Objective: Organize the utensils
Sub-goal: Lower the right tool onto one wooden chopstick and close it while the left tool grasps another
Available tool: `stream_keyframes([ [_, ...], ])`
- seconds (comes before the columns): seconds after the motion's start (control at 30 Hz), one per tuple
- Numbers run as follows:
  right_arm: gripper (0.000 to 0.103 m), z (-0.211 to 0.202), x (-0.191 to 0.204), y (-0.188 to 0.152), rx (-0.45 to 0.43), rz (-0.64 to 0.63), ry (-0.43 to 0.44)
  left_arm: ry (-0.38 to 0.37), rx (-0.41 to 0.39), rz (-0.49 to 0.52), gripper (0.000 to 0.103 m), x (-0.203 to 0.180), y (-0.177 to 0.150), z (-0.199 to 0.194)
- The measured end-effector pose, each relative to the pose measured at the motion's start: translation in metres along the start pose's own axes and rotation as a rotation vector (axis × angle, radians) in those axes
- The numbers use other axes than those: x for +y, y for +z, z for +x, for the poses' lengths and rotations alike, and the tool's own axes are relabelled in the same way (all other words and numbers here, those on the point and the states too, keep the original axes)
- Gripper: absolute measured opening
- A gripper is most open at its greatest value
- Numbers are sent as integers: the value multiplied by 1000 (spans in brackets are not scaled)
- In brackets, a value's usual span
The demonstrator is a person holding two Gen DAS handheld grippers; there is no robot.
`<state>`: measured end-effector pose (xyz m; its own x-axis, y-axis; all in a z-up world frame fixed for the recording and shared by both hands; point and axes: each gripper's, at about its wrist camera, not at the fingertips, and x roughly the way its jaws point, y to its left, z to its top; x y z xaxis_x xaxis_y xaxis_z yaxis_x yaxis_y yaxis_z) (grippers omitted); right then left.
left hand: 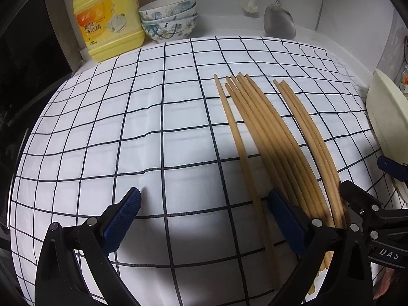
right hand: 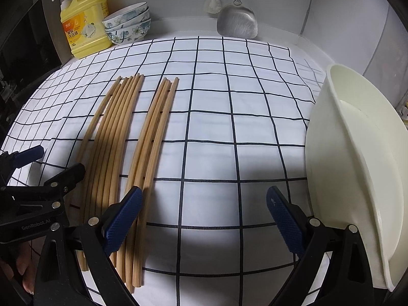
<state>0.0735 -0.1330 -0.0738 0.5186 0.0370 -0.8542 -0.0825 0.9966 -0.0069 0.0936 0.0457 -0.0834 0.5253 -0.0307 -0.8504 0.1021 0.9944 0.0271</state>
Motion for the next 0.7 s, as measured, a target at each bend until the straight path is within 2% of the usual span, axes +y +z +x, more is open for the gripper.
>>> stream_keyframes([
  [0.3, 93, 4, 5, 2, -8, -7, -27, 10, 7, -52, 98, 16, 2, 2],
  [0.47, 93, 10, 7, 6, -2, -9, -49, 22, -1, -44, 98, 13, 4, 4],
  [0.63, 92, 10, 11, 9, -31, -30, -62, 6, -2, -57, 95, 14, 7, 6],
  [0.67, 86, 9, 13, 9, -37, -42, -57, 5, -9, -55, 93, 13, 7, 6],
  [0.7, 75, 9, 14, 9, -40, -47, -38, 3, -19, -52, 85, 12, 7, 4],
])
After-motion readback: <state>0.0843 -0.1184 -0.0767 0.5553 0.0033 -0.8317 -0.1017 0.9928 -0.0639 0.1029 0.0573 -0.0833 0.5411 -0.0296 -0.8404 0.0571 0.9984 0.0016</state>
